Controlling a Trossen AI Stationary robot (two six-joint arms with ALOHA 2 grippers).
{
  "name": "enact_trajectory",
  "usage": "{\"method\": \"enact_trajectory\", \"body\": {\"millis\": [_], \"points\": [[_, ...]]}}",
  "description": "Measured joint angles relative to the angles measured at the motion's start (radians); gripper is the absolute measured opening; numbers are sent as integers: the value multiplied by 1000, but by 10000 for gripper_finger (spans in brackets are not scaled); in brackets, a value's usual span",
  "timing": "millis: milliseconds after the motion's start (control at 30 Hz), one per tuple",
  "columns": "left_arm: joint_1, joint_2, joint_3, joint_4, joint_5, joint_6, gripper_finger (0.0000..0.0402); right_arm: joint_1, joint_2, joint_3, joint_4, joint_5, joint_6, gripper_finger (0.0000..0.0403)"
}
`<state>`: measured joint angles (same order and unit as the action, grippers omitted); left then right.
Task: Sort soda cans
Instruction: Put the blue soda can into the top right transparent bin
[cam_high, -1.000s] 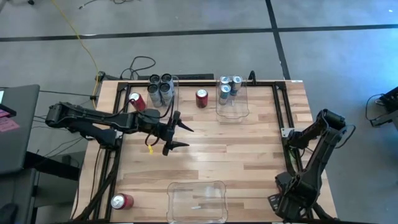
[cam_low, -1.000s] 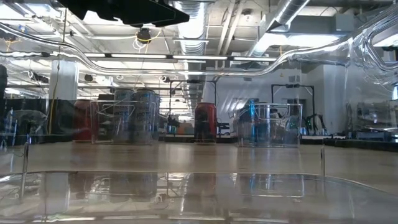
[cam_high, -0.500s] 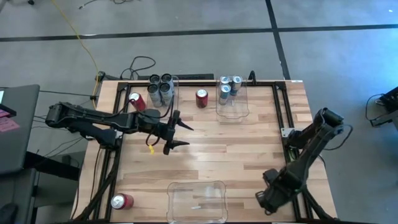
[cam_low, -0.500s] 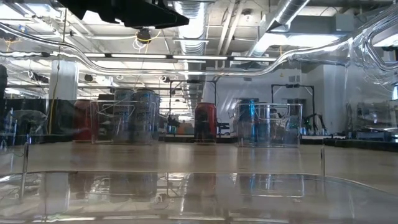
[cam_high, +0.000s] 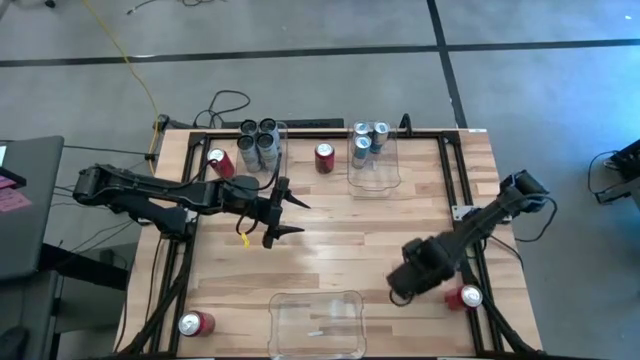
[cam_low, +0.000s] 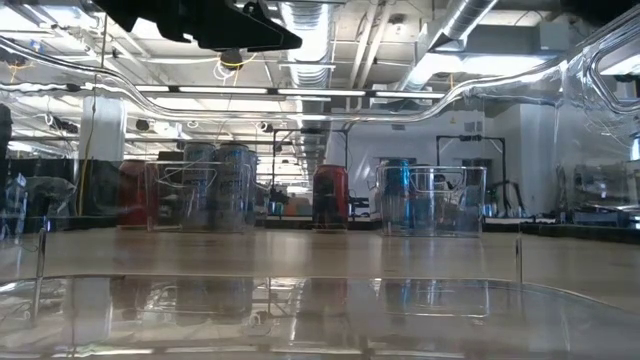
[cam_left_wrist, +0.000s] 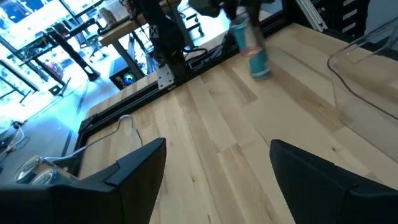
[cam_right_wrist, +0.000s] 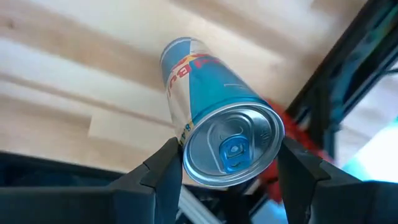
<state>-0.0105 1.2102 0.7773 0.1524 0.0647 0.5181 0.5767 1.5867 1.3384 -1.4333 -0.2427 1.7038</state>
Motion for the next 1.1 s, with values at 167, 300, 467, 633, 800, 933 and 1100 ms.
{"method": "enact_trajectory", "body": {"millis": [167,300,467,633,800,933,1100], "points": [[0,0,0,-1,0,0,284,-126,0,1,-42,91,-161,207],[0,0,0,-6,-1,8,284,-222,0,1,-43,157,-275,207],[0,0,0,-6,-2,9,284,-355,0,1,-47,185,-453,207],[0,0,0,-6,-2,9,284,-506,0,1,-47,192,-620,208],[0,0,0,-15,-51,19,284,-608,0,1,-47,195,-757,214],[12,0,0,-27,-65,31,284,-658,0,1,-39,192,-822,236],[33,0,0,-30,-66,18,284,-692,0,1,-6,184,-873,279]]}}
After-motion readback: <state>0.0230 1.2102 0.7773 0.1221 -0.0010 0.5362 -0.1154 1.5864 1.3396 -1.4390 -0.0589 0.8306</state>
